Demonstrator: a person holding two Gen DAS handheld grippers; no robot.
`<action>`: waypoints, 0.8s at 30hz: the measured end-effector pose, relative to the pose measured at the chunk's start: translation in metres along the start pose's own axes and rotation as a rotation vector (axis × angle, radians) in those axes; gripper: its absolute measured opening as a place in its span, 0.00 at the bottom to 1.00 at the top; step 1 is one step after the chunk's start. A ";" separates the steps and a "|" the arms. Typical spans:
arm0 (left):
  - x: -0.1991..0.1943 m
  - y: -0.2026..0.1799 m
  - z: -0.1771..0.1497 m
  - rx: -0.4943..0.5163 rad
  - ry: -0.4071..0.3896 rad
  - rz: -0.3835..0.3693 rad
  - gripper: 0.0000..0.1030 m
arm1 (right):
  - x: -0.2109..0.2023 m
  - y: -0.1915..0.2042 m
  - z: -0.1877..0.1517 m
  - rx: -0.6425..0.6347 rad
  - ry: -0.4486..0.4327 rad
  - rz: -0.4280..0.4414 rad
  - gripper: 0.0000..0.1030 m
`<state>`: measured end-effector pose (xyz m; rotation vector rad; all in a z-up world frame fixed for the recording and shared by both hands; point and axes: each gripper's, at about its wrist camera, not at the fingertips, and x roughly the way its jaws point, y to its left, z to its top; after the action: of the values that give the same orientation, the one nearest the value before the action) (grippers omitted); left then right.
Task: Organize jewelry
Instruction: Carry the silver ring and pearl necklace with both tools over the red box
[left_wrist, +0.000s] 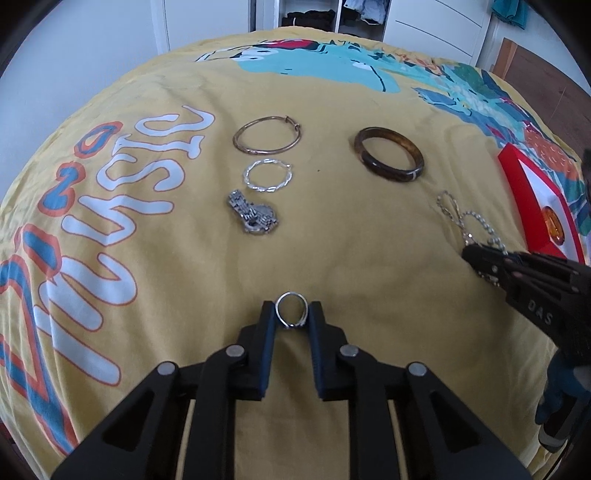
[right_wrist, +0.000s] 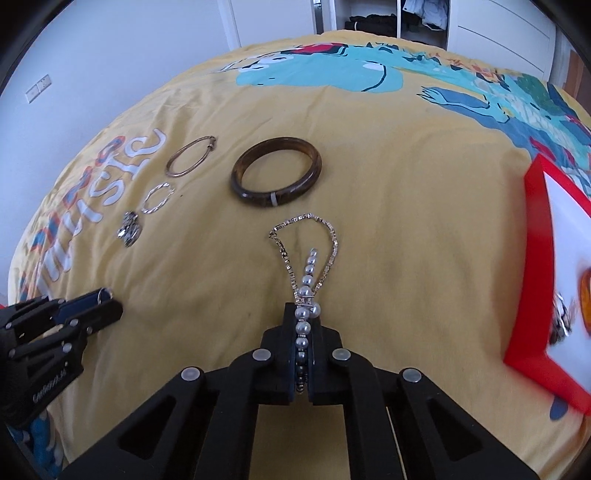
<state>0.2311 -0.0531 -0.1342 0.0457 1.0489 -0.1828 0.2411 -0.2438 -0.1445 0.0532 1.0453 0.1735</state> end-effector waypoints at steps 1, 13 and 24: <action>-0.002 0.000 -0.001 -0.002 -0.002 -0.001 0.16 | -0.004 -0.001 -0.003 0.005 -0.004 0.001 0.04; -0.037 -0.001 -0.007 -0.016 -0.047 0.000 0.16 | -0.057 0.005 -0.029 0.039 -0.061 0.020 0.04; -0.079 0.006 -0.019 -0.023 -0.100 -0.007 0.16 | -0.103 0.019 -0.051 0.046 -0.110 0.020 0.04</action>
<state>0.1774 -0.0351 -0.0755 0.0118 0.9512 -0.1776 0.1443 -0.2438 -0.0800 0.1136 0.9392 0.1625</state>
